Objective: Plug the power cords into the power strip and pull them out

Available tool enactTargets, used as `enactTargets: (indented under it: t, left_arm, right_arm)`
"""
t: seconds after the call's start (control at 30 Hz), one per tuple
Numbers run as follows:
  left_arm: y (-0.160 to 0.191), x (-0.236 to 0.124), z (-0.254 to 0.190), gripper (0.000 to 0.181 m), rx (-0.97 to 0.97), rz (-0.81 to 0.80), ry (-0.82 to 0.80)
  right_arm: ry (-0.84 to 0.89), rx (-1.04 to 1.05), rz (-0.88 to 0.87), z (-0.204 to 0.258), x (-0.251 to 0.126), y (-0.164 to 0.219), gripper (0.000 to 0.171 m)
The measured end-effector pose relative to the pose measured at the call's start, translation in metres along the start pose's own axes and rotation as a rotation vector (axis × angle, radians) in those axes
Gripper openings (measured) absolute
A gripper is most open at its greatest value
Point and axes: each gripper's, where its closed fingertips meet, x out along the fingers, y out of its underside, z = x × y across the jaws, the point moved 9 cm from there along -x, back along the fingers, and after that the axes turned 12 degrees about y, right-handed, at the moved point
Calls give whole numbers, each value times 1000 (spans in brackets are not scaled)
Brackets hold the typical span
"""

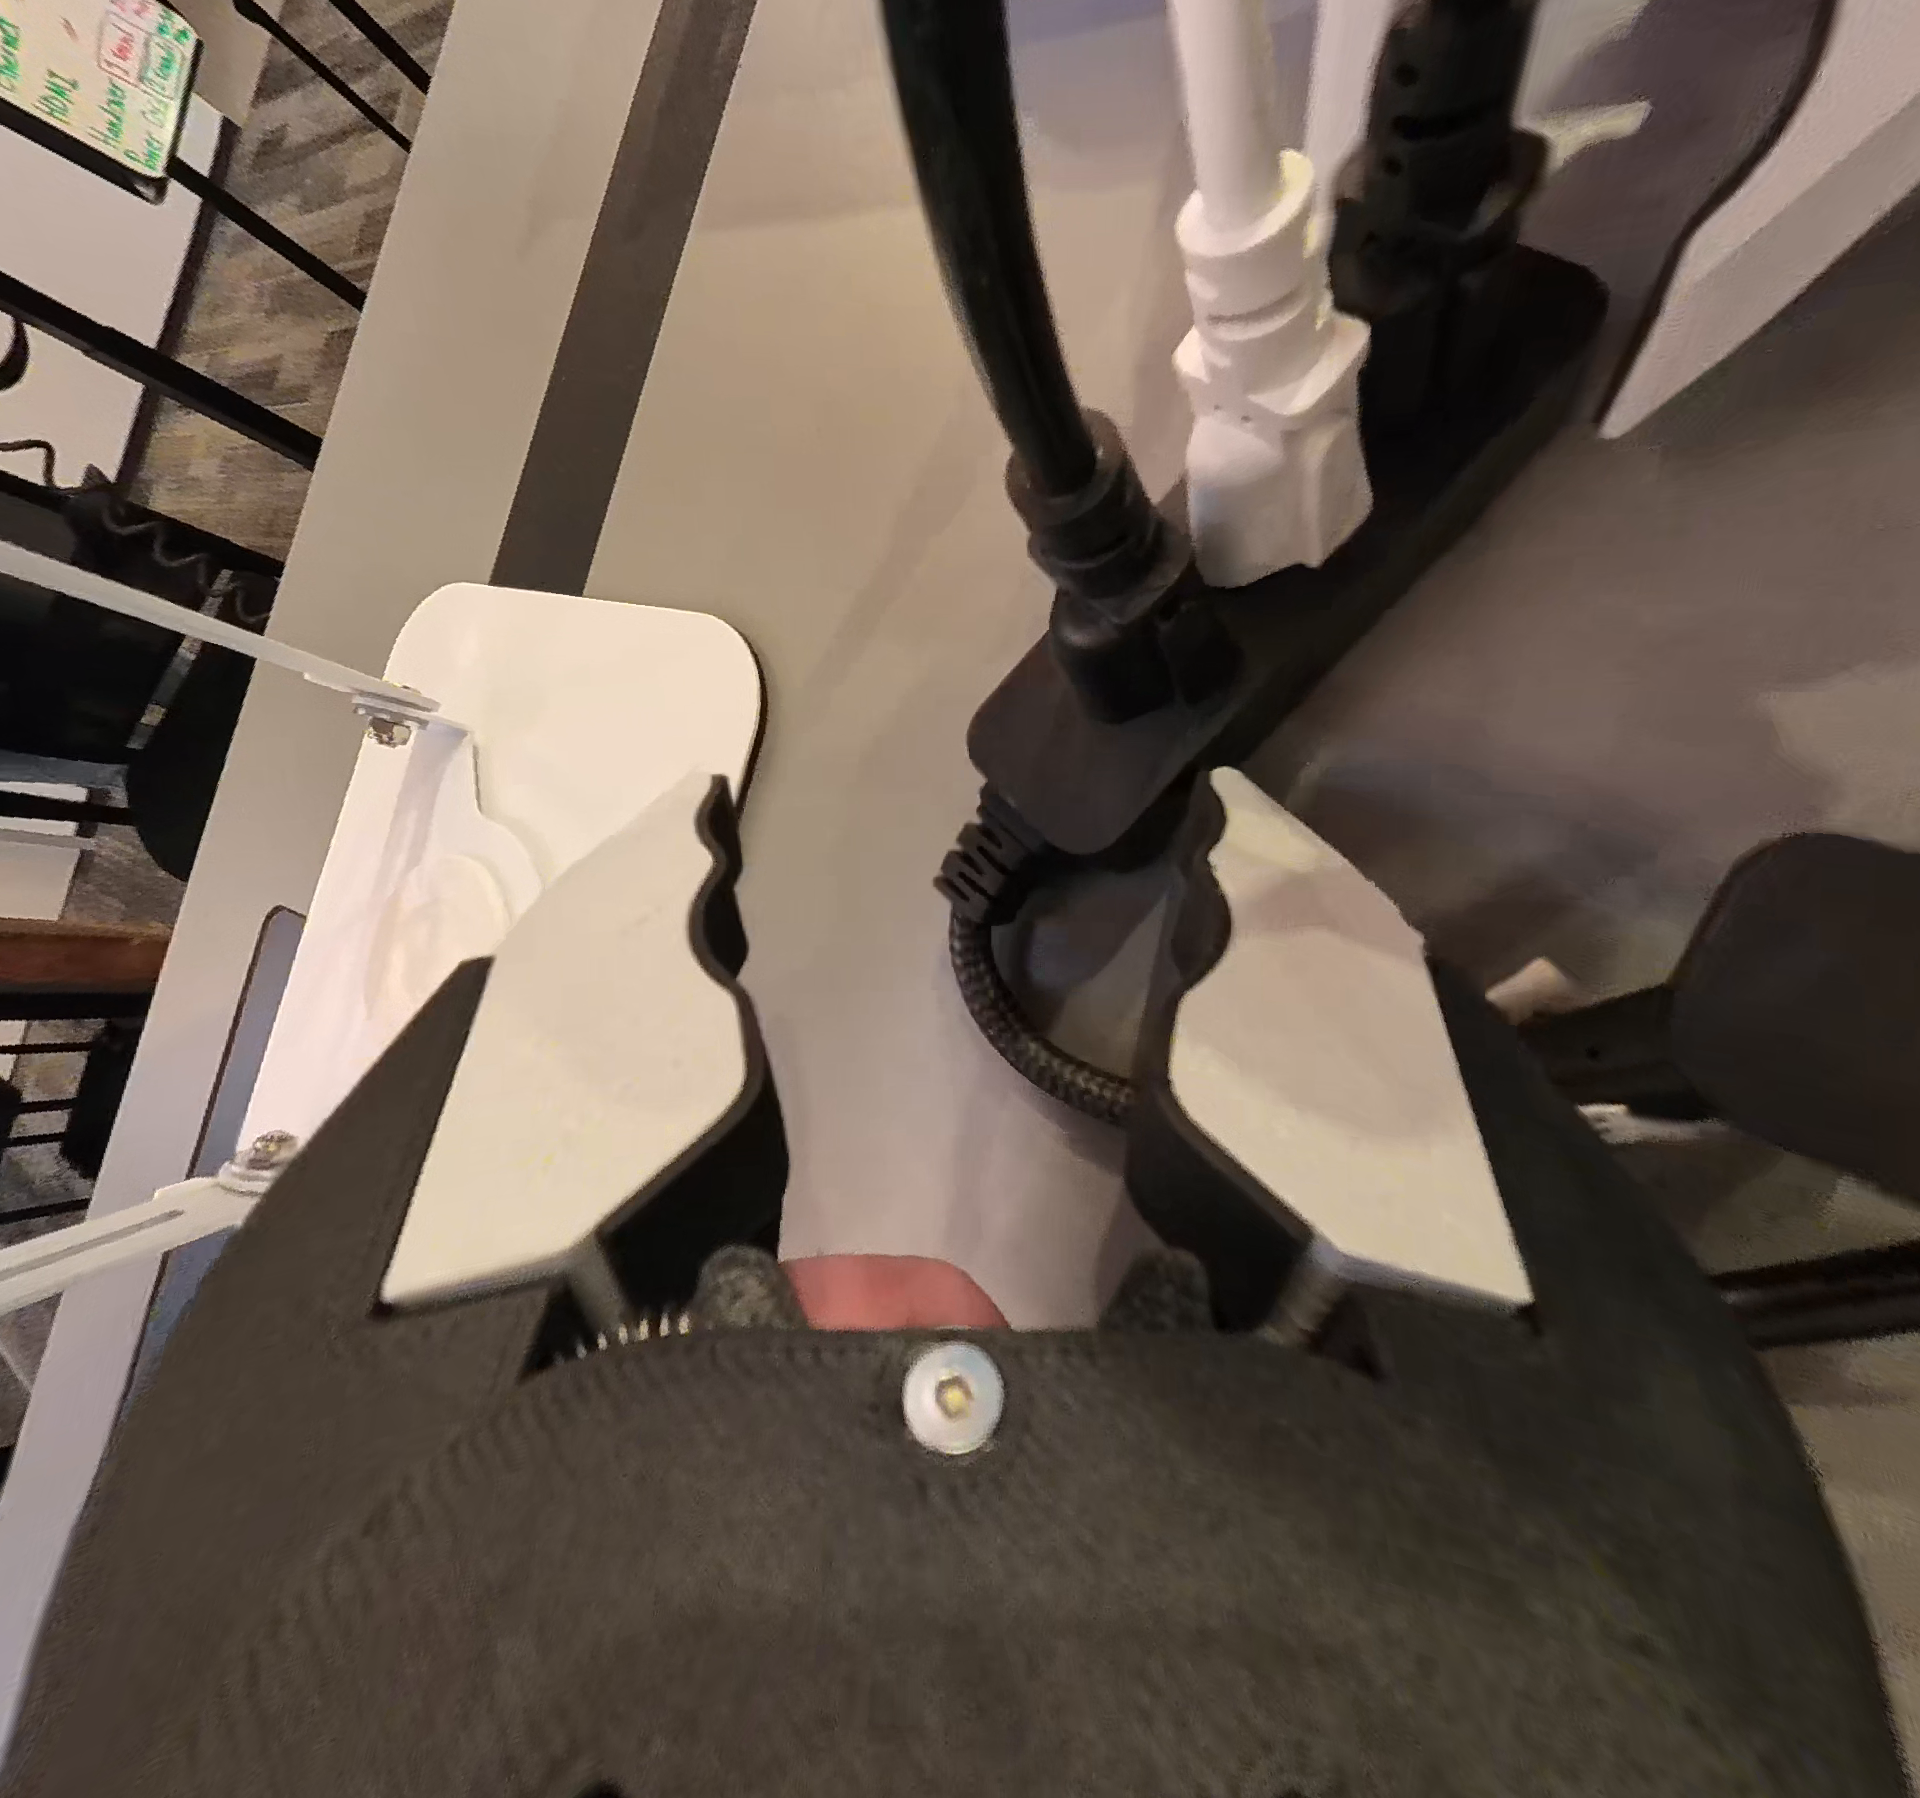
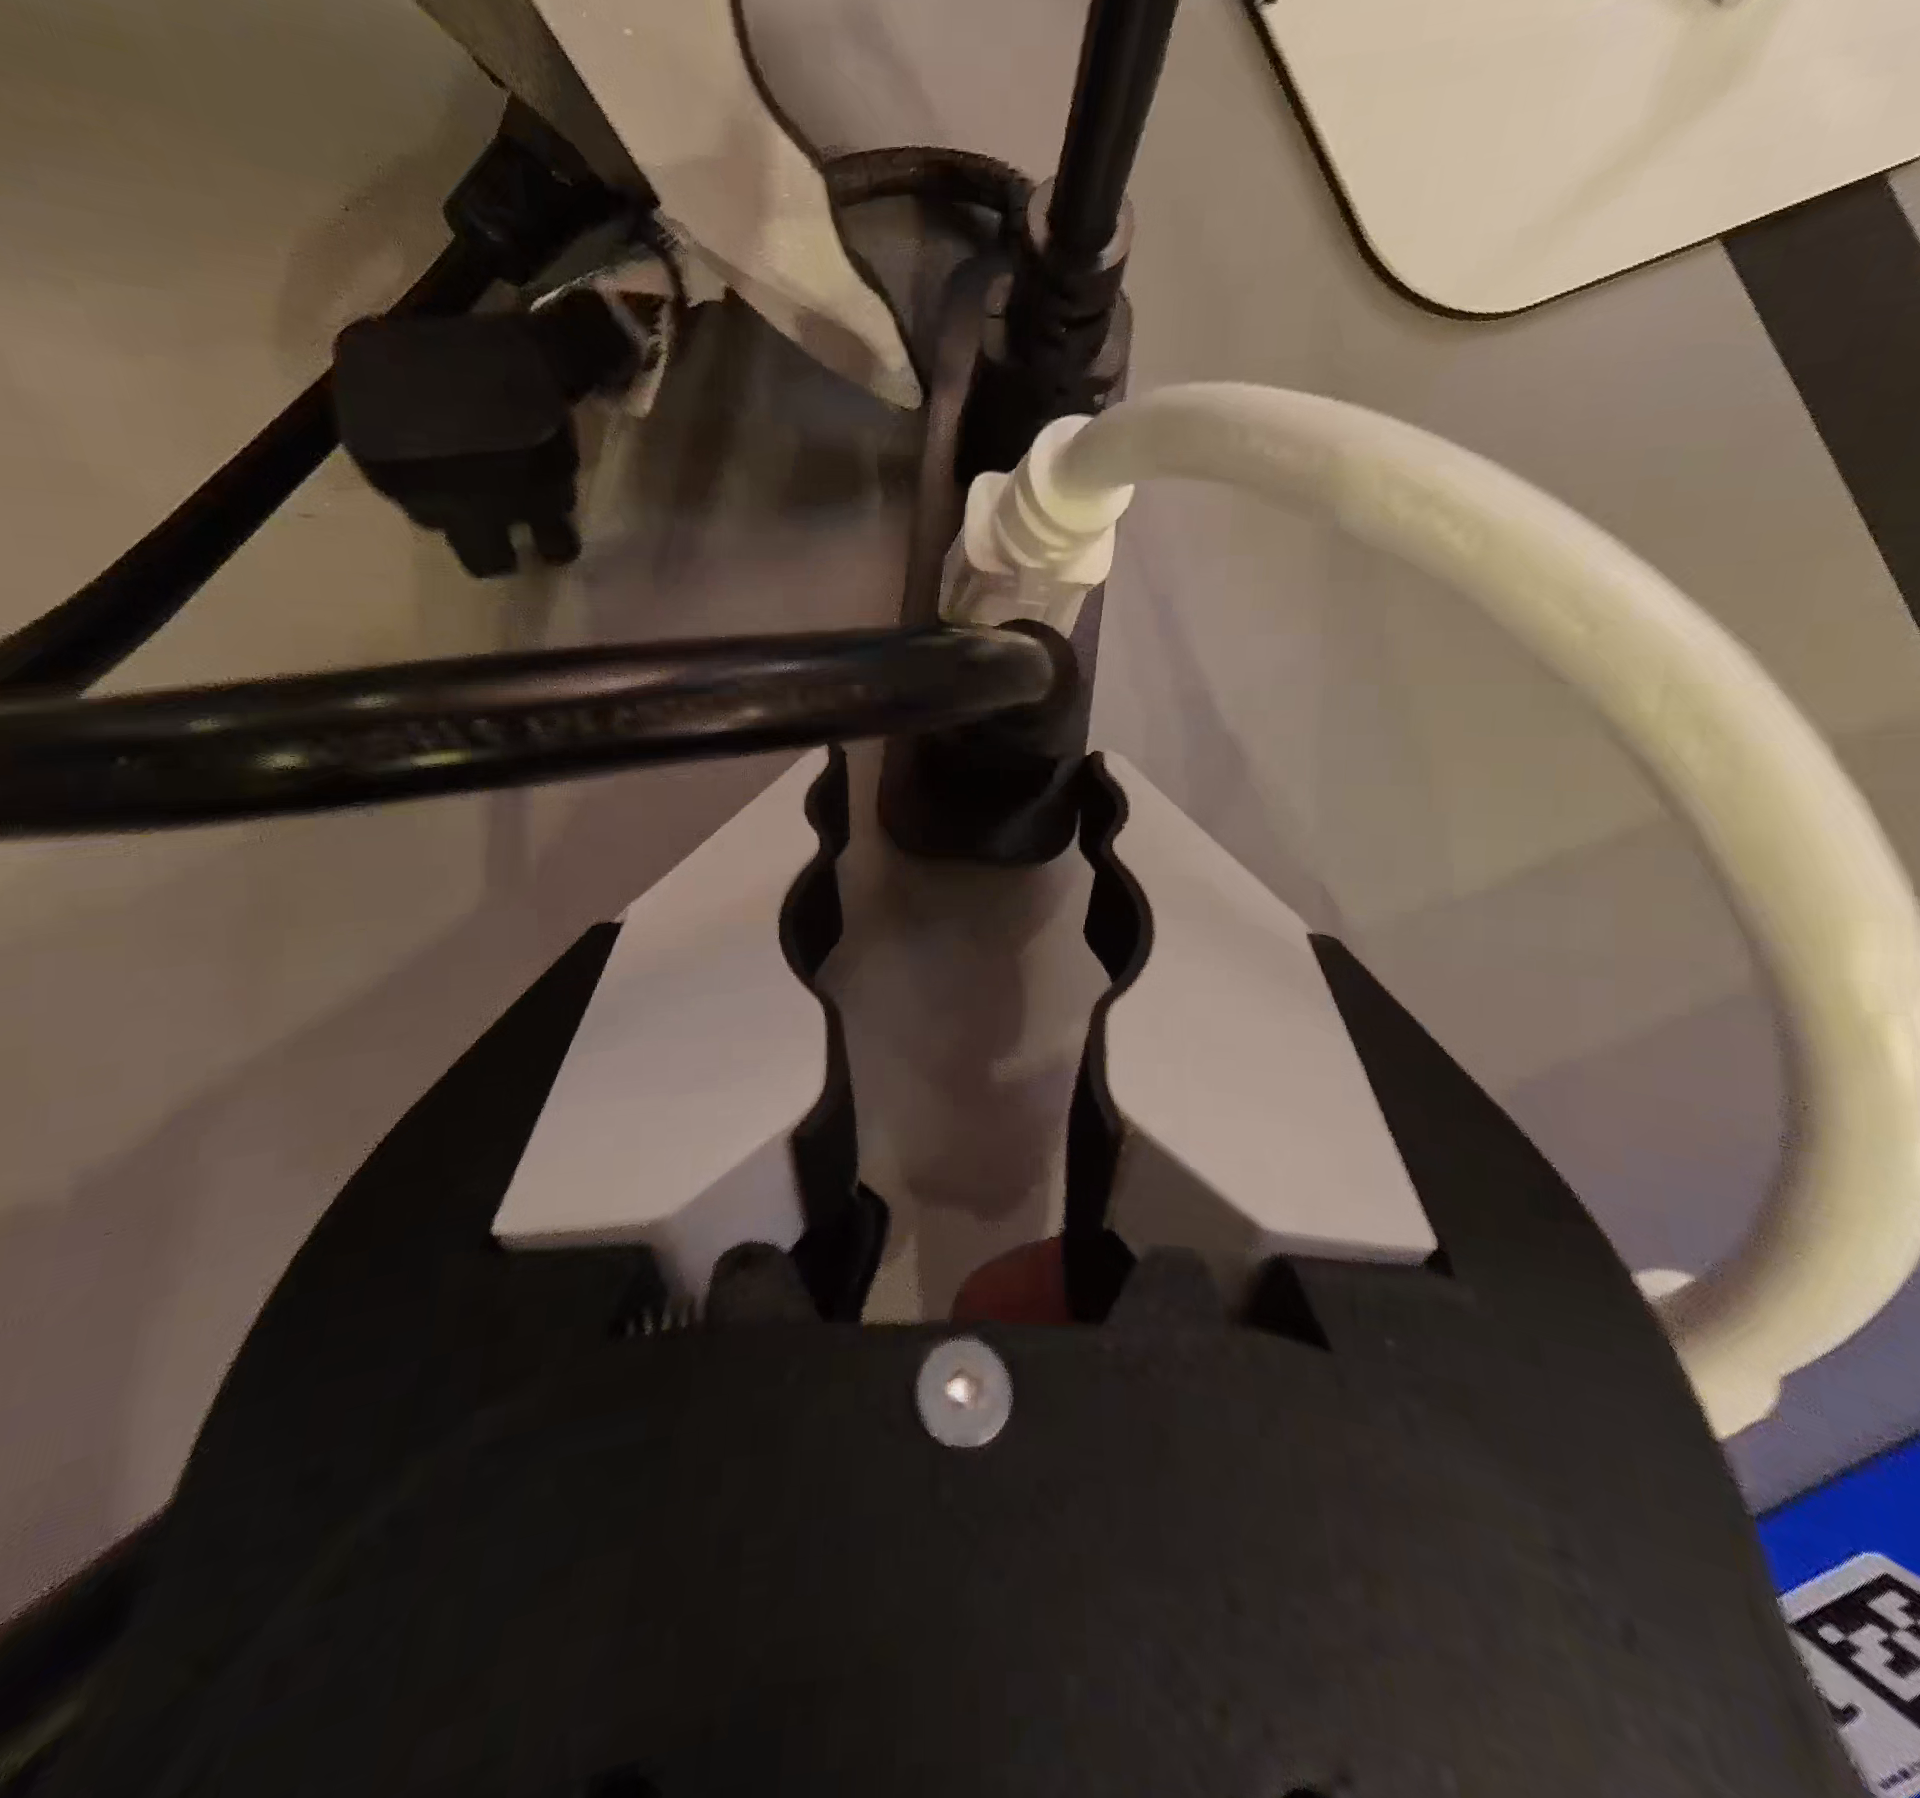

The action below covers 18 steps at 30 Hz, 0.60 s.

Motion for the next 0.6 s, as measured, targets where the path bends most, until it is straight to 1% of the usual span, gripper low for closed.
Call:
enactTargets:
  t: [0.1,0.17,0.3,0.43,0.53,0.57,0.6]
  left_arm:
    - [1,0,2,82,-12,4,-9]
    - [0,0,3,85,-12,7,-17]
    - [0,-1,5,82,-24,8,-25]
    - [-1,-1,6,81,-15,17,-54]
    - [-2,-2,8,73,-24,23,-96]
    - [-3,-1,8,67,-24,23,-103]
    - [-3,-1,8,66,-19,25,-116]
  right_arm:
    - [10,14,20,8,-2,-1,46]
    - [26,25,30,15,-4,-1,44]
    - [53,90,19,31,-7,-1,44]
    - [126,157,16,43,-7,-2,49]
    - [162,173,11,57,-8,-4,43]
    - [170,189,2,62,-8,-5,43]
    - [174,195,-2,68,-7,-7,43]
